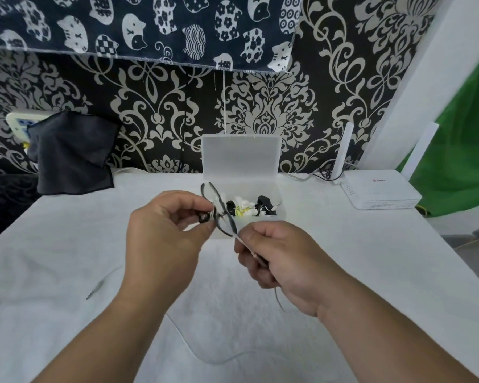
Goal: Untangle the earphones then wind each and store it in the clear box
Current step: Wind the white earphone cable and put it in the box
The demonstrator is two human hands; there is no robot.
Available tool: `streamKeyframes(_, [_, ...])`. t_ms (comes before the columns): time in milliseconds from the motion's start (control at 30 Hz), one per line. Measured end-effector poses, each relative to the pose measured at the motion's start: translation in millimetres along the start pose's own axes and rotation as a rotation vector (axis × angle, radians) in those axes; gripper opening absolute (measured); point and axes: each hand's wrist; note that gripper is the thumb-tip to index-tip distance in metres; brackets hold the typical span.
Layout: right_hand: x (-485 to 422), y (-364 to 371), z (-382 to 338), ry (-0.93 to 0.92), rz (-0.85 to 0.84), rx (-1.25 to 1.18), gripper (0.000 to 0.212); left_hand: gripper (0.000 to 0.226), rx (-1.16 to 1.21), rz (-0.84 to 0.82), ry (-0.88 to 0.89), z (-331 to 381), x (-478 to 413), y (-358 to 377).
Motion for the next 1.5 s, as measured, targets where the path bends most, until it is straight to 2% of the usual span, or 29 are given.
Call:
streamKeyframes(233, [5, -5, -6, -0.106, -0.044, 0.139, 0.030, 0.043, -0.292, 0.033, 0.162, -3, 0, -4])
streamKeyframes(333, [8, -5, -8, -0.093, -0.099, 0.145, 0.030, 0.036, -0.505, 0.010, 0.315, -1, 5, -1])
streamKeyframes(433, [11, -6, -14, -0.068, -0.124, 0.170, 0.025, 0.030, -0.641, -0.082, 0.449, -7, 10, 2])
streamKeyframes(567, [11, -19, -20, -0.056, 0.085, 0.467, 0.021, 0.029, -0.700, -0.180, 0.528, -14, 9, 1])
streamKeyframes(667, [10, -25, -19, -0.150, 0.211, 0.757, 0.033, 0.031, -0.730, -0.234, 0.523, -16, 9, 2])
streamKeyframes(867, [13, -26, -23, -0.217, 0.200, 0.845, 0.052, 0.031, -0.712, -0.356, 0.512, -15, 11, 5])
streamKeyframes(1000, [8, -33, -21, -0.276, 0.301, 0.788, 0.057, 0.037, -0.639, -0.438, 0.478, -10, 14, 7])
streamKeyframes(1233, [0, -39, -13, -0.201, 0.443, 0.707, 0.063, 0.036, -0.479, -0.507, 0.392, 0, 19, 9])
streamKeyframes(1433, [-4, -40, -10, -0.168, 0.420, 0.622, 0.062, 0.032, -0.295, -0.583, 0.252, 3, 22, 11])
streamKeyframes(1500, [-5, -41, -8, -0.101, 0.374, 0.506, 0.056, 0.033, -0.185, -0.598, 0.176, 5, 22, 12])
Point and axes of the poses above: each hand's wrist, its own x-axis away from the middle knuckle, its own y-axis out of the palm, z = x × y, and after that the axes turned 3 degrees about x, right-handed
